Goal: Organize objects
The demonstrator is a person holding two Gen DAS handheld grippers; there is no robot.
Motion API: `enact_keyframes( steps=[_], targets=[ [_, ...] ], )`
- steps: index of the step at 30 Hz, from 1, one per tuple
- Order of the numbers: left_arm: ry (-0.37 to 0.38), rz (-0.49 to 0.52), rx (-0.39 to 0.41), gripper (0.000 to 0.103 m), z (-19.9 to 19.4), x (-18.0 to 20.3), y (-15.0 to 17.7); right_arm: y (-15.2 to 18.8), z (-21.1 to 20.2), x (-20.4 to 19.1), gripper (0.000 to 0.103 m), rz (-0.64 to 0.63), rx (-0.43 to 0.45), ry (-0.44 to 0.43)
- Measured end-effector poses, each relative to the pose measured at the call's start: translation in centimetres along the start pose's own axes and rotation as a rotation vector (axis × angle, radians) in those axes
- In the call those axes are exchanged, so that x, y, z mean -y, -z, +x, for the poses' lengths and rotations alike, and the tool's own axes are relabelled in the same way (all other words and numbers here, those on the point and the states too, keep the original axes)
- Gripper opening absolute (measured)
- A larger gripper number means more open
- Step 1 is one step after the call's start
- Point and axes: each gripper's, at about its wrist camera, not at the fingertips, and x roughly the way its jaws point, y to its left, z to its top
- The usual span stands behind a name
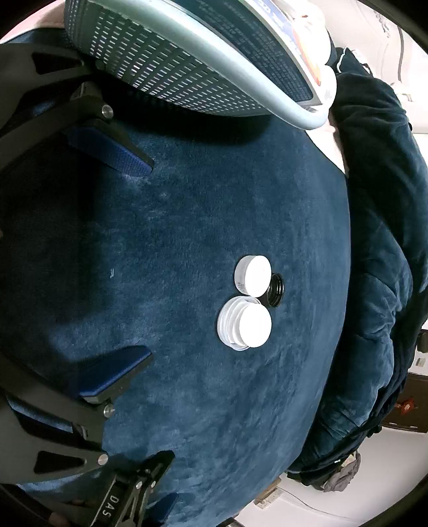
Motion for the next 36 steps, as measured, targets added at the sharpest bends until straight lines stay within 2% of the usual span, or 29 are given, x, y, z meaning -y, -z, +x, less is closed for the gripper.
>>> enact_keyframes(
  steps=[19,36],
  targets=[
    [-0.037,0.024,-0.002,0.103,0.36,1.03,-0.43,0.16,-0.01,0.18,0.103,0.001,0.004,-0.004],
    [-0.04,0.028,-0.003,0.103,0.27,0.8,-0.16,0.32,0.11,0.08,0.103,-0.002,-0.005,0.004]
  ],
)
